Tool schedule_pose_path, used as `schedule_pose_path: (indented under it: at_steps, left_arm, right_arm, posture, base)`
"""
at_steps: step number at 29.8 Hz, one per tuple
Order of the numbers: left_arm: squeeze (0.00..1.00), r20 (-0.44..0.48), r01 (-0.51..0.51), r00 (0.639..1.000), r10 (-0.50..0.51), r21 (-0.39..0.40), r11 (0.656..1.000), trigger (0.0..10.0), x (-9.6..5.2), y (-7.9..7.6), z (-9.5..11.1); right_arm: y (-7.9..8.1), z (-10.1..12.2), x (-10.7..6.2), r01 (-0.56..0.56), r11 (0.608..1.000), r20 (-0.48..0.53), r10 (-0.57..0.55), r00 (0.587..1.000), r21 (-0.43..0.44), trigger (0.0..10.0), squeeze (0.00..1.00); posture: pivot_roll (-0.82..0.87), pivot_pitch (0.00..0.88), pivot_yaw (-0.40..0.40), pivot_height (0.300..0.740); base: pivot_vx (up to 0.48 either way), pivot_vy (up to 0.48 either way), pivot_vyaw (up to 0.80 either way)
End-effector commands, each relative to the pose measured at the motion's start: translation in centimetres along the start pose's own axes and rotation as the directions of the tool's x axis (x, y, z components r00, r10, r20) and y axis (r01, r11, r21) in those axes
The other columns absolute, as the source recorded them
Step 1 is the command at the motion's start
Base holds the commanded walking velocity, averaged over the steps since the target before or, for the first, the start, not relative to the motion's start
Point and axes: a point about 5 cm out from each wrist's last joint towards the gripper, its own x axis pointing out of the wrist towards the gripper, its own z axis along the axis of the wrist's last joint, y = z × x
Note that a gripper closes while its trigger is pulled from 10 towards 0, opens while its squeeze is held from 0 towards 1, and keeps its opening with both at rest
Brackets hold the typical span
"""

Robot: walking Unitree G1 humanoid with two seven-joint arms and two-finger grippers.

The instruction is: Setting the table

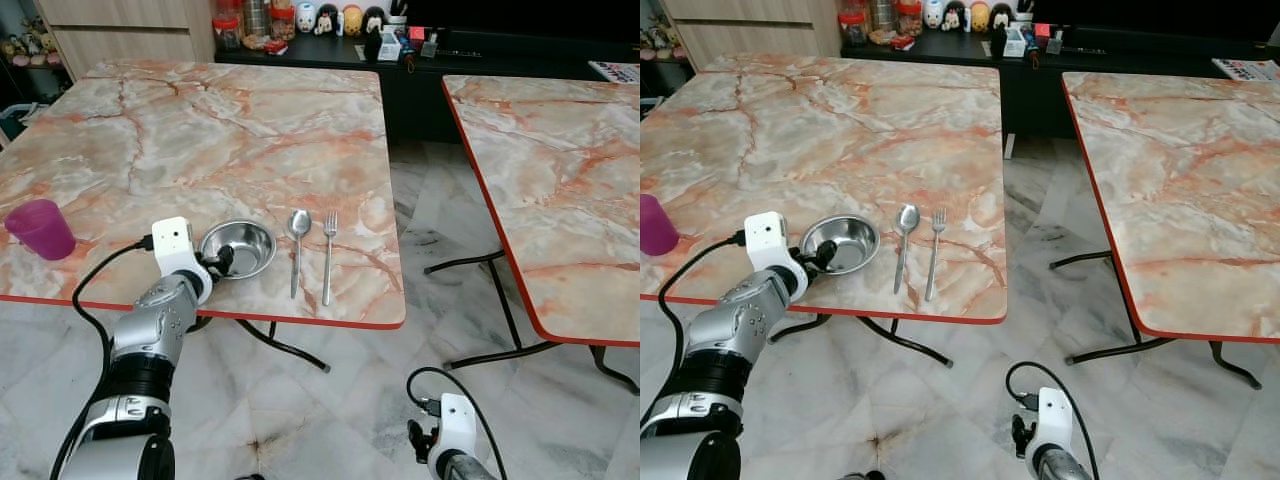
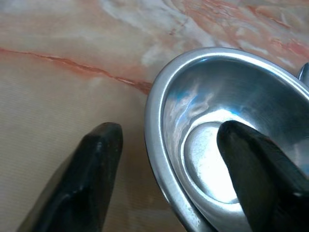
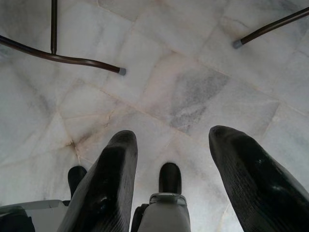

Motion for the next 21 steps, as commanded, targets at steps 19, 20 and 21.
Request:
schedule_pose_path:
  at_steps: [19,20,21]
  left_arm:
    - [0.00,-0.017,0.001,1.000,-0.001,0.006,1.000,0.0,0.29,-0.11,0.08]
    - [0.00,-0.016,-0.001,1.000,0.001,0.006,1.000,0.0,0.29,-0.07,0.10]
    - [0.00,-0.015,-0.001,1.000,0.001,0.006,1.000,0.0,0.29,-0.05,0.11]
  right_arm:
    - [0.08,-0.31,-0.04,0.004,1.000,-0.013,-0.003,1.000,0.021,10.0,0.00]
    - [0.09,-0.32,-0.04,0.003,1.000,-0.014,-0.003,1.000,0.021,10.0,0.00]
    - [0.10,-0.33,-0.04,0.003,1.000,-0.014,-0.003,1.000,0.022,10.0,0.00]
  posture:
    - [0.09,0.108,-0.014,0.740]
    - [0.09,0.109,-0.014,0.740]
    - [0.09,0.109,-0.014,0.740]
  base:
    - [0.000,0.000,0.00]
    - [0.000,0.000,0.00]
    - [0.000,0.000,0.00]
